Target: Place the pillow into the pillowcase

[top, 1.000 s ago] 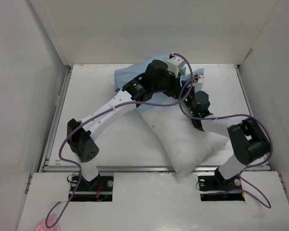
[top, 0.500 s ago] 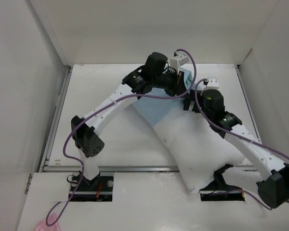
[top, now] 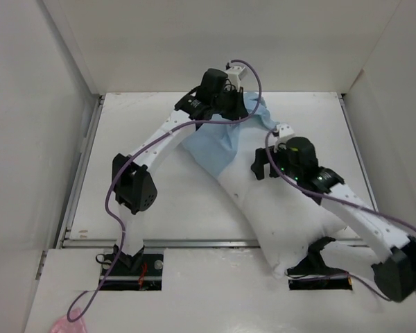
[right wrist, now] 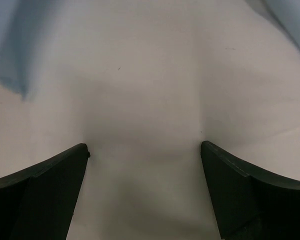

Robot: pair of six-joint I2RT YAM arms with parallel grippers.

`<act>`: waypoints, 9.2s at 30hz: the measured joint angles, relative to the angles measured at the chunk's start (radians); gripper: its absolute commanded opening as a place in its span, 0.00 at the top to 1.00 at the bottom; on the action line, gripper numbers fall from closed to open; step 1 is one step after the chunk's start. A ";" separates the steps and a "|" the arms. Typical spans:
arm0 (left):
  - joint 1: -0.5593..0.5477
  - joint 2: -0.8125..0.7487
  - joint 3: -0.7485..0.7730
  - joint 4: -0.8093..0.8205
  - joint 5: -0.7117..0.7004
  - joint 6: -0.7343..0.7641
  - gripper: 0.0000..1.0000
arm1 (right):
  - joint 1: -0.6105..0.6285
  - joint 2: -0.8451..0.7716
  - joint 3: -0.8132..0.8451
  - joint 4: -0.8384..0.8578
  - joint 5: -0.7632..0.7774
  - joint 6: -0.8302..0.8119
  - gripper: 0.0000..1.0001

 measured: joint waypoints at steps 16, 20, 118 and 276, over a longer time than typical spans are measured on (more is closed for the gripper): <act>-0.107 -0.015 0.040 -0.028 0.010 0.054 1.00 | 0.034 0.113 -0.179 0.653 0.115 0.019 1.00; -0.188 -0.061 0.008 -0.019 0.026 0.069 1.00 | 0.035 0.123 -0.207 0.827 0.160 0.051 1.00; 0.306 -0.402 -1.024 0.407 0.059 -0.204 0.00 | 0.295 0.835 0.660 -0.459 0.808 0.174 1.00; -0.084 -1.205 -1.186 0.123 -0.281 -0.410 1.00 | 0.090 0.842 0.778 0.465 -0.296 0.031 0.00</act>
